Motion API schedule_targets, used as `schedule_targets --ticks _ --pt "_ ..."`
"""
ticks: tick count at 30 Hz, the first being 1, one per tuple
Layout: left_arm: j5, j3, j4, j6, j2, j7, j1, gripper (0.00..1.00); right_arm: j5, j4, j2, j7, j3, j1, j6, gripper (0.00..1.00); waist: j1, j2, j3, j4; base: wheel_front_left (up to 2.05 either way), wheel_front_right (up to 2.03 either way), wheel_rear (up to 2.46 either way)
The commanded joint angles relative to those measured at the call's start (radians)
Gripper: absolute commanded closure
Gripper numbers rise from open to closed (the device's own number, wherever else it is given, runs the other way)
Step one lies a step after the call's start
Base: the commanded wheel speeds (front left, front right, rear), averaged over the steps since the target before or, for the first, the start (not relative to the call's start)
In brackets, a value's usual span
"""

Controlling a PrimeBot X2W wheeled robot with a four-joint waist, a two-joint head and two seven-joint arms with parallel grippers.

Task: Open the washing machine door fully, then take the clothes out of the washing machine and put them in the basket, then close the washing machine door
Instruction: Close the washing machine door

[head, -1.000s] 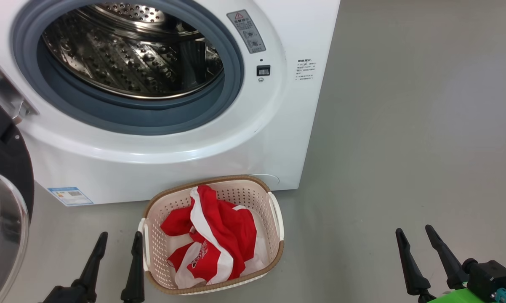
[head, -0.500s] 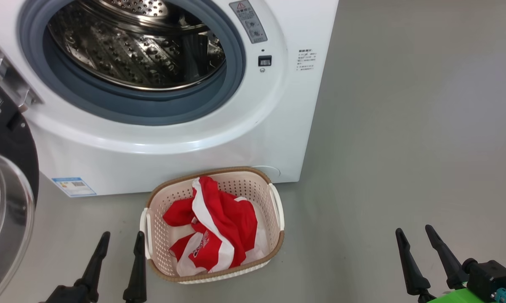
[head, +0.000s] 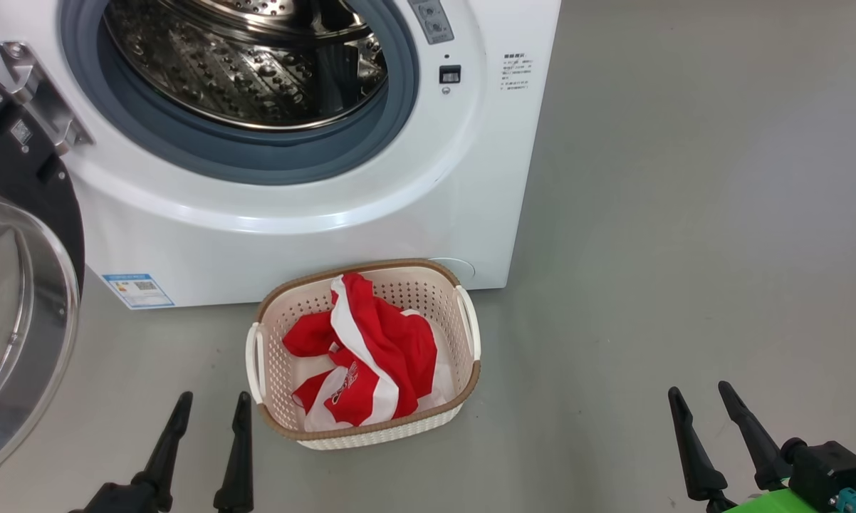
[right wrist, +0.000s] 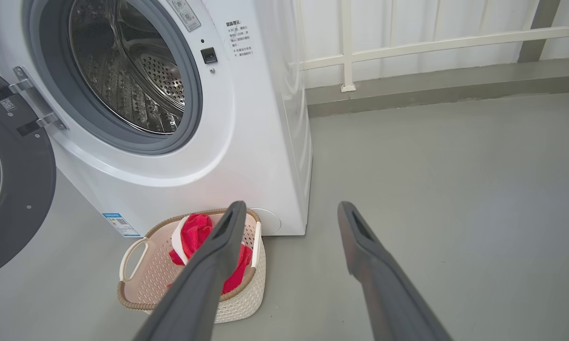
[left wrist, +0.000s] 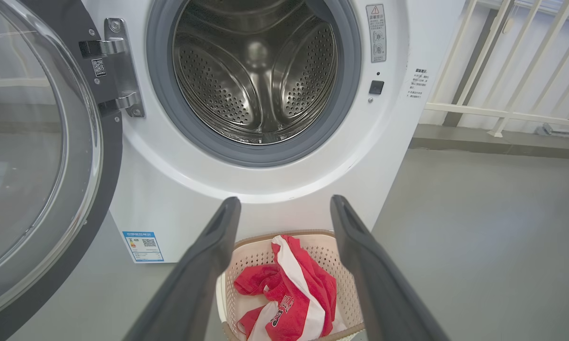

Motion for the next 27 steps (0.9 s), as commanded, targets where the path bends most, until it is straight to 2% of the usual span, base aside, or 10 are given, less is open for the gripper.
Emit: schedule_targets --ticks 1,18,27 --pt "0.0 0.028 -0.029 0.008 0.011 -0.005 -0.015 0.0 -0.004 -0.023 -0.014 -0.006 0.023 -0.011 0.007 0.0 0.0 0.0 -0.001 0.001 -0.21 0.21 0.0" --pt "-0.013 0.012 -0.029 0.013 0.011 -0.005 -0.021 0.0 -0.006 -0.027 -0.014 -0.006 0.019 -0.013 0.007 0.0 0.0 0.0 0.008 0.019 0.0 0.0 0.0" --pt "-0.045 -0.018 -0.019 0.039 0.011 -0.005 -0.023 0.0 -0.007 -0.026 -0.024 -0.006 0.026 -0.008 0.007 0.0 0.0 0.0 0.008 0.096 0.0 0.0 0.0"
